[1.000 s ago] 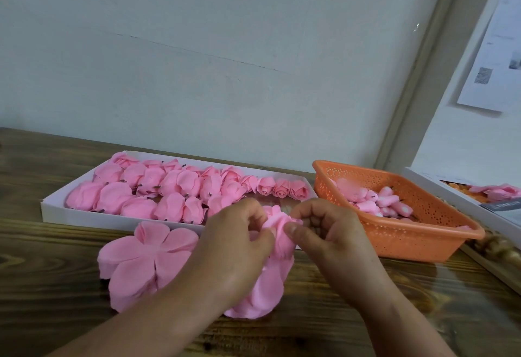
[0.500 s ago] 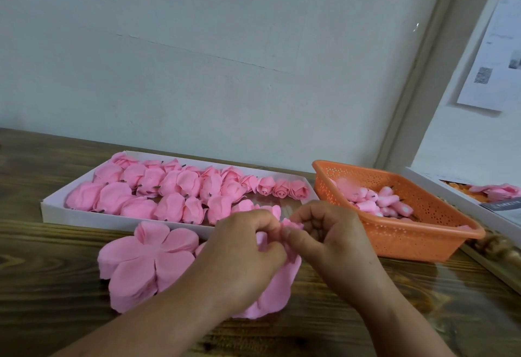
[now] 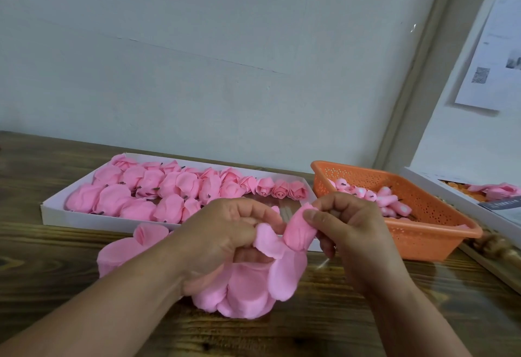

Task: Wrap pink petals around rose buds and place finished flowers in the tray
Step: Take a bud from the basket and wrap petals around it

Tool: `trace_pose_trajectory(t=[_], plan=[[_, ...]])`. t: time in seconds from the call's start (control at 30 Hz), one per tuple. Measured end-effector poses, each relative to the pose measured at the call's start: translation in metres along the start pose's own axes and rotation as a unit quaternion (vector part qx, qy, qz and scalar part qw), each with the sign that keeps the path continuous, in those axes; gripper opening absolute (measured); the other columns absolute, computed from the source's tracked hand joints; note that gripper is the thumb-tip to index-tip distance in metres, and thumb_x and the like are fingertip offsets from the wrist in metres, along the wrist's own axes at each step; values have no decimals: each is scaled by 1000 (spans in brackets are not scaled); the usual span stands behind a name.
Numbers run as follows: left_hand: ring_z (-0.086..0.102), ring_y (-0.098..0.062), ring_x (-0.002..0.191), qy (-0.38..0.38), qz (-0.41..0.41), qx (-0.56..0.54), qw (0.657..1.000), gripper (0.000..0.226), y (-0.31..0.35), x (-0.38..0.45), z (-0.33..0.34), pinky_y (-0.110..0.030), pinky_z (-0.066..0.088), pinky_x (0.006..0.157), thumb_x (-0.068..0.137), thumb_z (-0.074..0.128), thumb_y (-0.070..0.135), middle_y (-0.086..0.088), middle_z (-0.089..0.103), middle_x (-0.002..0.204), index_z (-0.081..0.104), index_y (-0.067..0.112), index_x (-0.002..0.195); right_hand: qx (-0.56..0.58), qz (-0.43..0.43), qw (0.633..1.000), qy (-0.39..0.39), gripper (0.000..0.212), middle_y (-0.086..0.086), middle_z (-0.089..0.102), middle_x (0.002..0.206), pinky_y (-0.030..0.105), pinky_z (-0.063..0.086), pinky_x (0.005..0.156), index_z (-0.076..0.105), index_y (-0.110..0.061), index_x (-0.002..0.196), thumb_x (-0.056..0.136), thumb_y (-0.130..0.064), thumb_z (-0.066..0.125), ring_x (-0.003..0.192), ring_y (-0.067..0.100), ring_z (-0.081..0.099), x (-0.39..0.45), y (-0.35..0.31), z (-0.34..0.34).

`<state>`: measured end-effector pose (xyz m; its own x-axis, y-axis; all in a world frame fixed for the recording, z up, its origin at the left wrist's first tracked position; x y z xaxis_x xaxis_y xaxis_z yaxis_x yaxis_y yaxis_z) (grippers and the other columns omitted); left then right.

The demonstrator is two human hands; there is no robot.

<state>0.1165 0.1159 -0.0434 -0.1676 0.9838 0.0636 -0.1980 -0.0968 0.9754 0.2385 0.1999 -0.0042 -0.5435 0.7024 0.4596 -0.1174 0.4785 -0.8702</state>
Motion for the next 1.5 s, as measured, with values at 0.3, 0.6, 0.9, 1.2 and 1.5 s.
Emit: trace_pose_trajectory(t=[0.3, 0.6, 0.9, 1.2, 1.5], plan=[[68, -13, 61, 25, 59, 154, 986, 13, 4, 2, -5, -20, 54, 59, 80, 67, -6, -8, 71, 69, 72, 6, 80, 5, 8, 1000, -23, 26, 2, 51, 43, 19, 31, 35, 63, -12, 61, 81, 4, 65, 35, 9, 37, -3, 3, 13], [62, -14, 60, 43, 101, 183, 977, 10, 9, 3, -8, -23, 53, 59, 76, 73, 10, -5, 68, 68, 75, 19, 72, 4, 18, 998, -58, 23, -5, 52, 40, 13, 34, 36, 60, -8, 66, 84, 7, 61, 34, 1, 42, -7, 3, 31], [52, -1, 52, 240, 243, 303, 890, 25, 27, -14, -14, -16, 46, 52, 77, 75, 22, 10, 59, 57, 56, 22, 61, 33, 33, 999, -14, 21, 1, 53, 43, 18, 31, 34, 60, -6, 67, 84, 5, 61, 33, 8, 38, -7, 9, 29], [58, 1, 64, 105, 145, 238, 955, 38, 4, -1, 3, -11, 45, 66, 97, 51, 21, 10, 64, 61, 65, 20, 61, 70, 49, 996, 27, 20, 1, 52, 39, 18, 33, 34, 56, -3, 66, 84, 5, 61, 31, 7, 41, -9, 14, 26], [52, -5, 58, 133, 37, 160, 977, 45, -11, 1, -4, -25, 42, 65, 95, 54, 25, 11, 59, 52, 69, 23, 53, 89, 104, 988, -77, 13, 14, 60, 53, 26, 47, 43, 62, -2, 75, 67, 6, 67, 41, 16, 53, -9, 18, 32]])
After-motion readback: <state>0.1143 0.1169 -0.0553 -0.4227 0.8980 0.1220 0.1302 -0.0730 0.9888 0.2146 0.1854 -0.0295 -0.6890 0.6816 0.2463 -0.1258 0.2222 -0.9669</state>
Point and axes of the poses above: each hand's wrist, its own x-axis towards the middle knuckle, its own z-axis out of the palm, y = z × x, the point moved 9 cm from there along x, towards the middle knuckle
